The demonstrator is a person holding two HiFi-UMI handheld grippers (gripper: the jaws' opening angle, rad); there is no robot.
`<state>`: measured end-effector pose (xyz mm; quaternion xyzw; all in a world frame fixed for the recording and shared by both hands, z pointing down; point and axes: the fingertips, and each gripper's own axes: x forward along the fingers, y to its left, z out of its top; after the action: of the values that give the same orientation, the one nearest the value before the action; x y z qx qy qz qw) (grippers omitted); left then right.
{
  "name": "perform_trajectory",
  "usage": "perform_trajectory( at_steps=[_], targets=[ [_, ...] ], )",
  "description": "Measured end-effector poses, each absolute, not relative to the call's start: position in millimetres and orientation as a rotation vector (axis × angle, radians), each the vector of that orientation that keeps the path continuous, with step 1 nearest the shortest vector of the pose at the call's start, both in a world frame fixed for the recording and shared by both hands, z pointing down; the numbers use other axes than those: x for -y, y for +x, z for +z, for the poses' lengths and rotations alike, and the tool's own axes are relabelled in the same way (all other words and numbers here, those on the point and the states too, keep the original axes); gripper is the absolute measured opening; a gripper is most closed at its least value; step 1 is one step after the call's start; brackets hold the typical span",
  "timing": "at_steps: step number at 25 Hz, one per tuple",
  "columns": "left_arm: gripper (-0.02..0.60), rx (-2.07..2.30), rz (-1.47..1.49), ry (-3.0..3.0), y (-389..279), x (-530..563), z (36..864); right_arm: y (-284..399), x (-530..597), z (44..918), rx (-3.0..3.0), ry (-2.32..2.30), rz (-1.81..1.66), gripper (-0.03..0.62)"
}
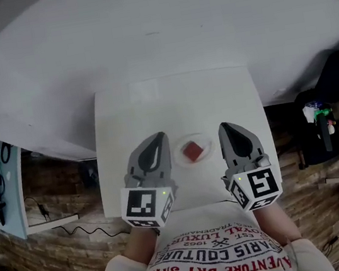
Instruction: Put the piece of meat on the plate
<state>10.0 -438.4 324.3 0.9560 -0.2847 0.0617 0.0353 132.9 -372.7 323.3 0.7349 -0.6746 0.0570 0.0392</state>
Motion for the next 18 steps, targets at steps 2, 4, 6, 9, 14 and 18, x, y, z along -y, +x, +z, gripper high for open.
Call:
perform_trajectory(
  at_steps=[2, 4, 6, 9, 14, 18],
  targets=[
    [0.003, 0.882, 0.158, 2.964, 9, 433, 311, 134, 367, 315, 2.073, 2.261, 0.152, 0.012],
    [0.003, 0.890, 0.142, 2.987, 6, 428, 301, 134, 361, 309, 2.084, 2.276, 0.136, 0.012],
    [0.003, 0.899, 0.133, 3.002, 4, 427, 295, 135, 359, 306, 2.090, 2.294, 0.132, 0.012],
    [0.003, 0.903, 0.122, 3.014, 3, 427, 289, 134, 358, 303, 2.090, 2.304, 0.124, 0.012],
    [0.003, 0.898, 0.113, 3.028, 4, 426, 285, 130, 358, 298, 2.107, 2.291, 0.076, 0.012],
    [0.003, 0.914, 0.118, 3.044, 5, 427, 283, 128, 361, 297, 2.119, 2.283, 0.072, 0.012]
  ],
)
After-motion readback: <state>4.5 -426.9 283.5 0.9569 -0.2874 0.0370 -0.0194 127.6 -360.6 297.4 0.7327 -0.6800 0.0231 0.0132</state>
